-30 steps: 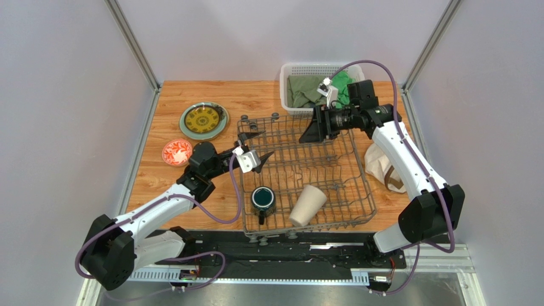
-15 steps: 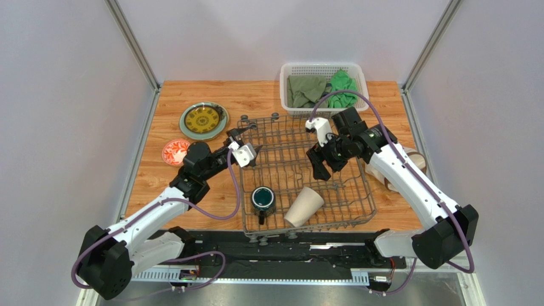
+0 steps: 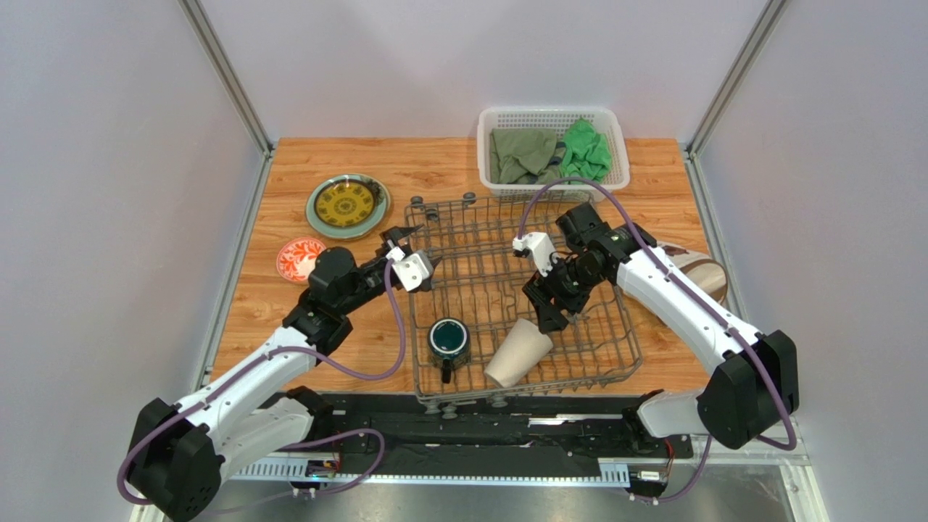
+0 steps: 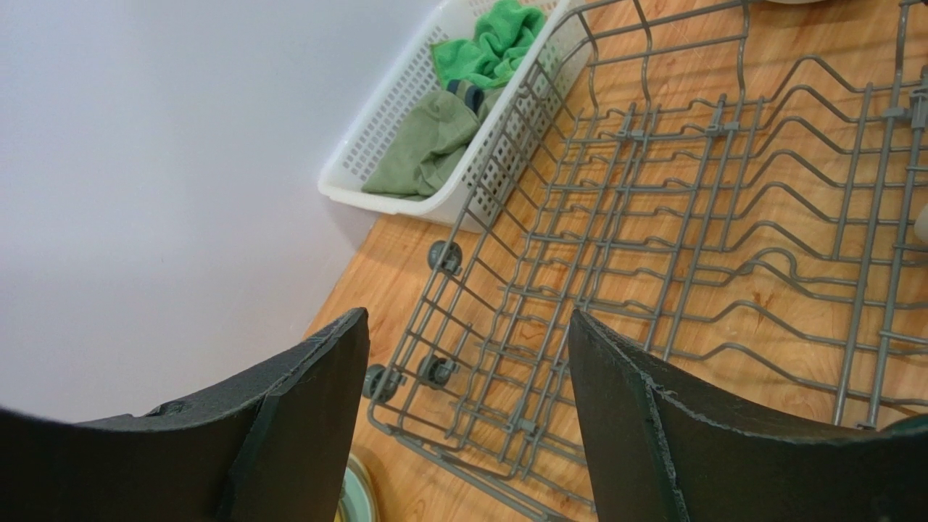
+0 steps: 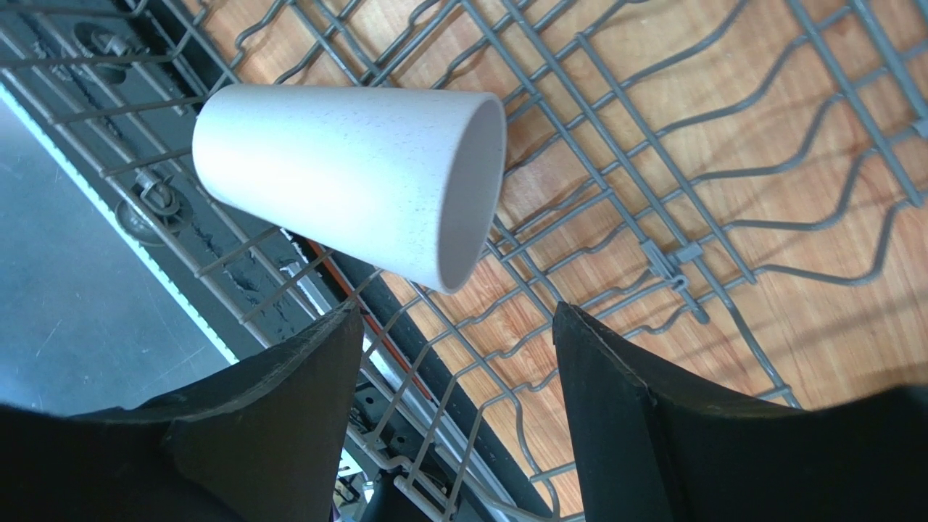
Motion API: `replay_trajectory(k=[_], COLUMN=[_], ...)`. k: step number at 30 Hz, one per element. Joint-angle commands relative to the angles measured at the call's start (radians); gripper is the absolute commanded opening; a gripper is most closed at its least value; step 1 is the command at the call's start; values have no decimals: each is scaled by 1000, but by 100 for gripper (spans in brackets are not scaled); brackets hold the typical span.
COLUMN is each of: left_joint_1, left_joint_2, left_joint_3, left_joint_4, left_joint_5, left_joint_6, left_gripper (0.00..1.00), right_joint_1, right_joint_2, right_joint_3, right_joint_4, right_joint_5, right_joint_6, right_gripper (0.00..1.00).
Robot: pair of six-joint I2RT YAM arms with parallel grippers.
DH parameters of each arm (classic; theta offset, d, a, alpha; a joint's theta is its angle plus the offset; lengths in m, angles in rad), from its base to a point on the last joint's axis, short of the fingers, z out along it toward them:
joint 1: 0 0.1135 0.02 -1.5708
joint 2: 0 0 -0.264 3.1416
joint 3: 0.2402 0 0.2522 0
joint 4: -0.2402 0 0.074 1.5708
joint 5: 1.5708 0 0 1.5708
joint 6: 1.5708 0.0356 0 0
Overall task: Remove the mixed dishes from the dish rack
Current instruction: Pick up the cup from the dish rack.
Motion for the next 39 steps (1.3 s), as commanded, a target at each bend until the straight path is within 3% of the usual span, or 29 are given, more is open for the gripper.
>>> replay_trajectory(k=[1,21,39], left_joint_1=[2,2,2], left_joint_2=[-22,-38,-85], left_joint_3=[-13,-56,-79], left_joint_4=[-9,-12,-18], left_joint_5=[6,-12,-42], left_joint_6=[10,24,33], left_gripper=[75,76,75], right_joint_1=[-1,1,-1], right_joint_2=[13,165,126], right_joint_3=[-16,-34,74], right_joint_4=[15,48,-88], right_joint_5=[-91,-212,-337], right_joint_6=[-63,-120,-152], right_gripper=[68,55,12])
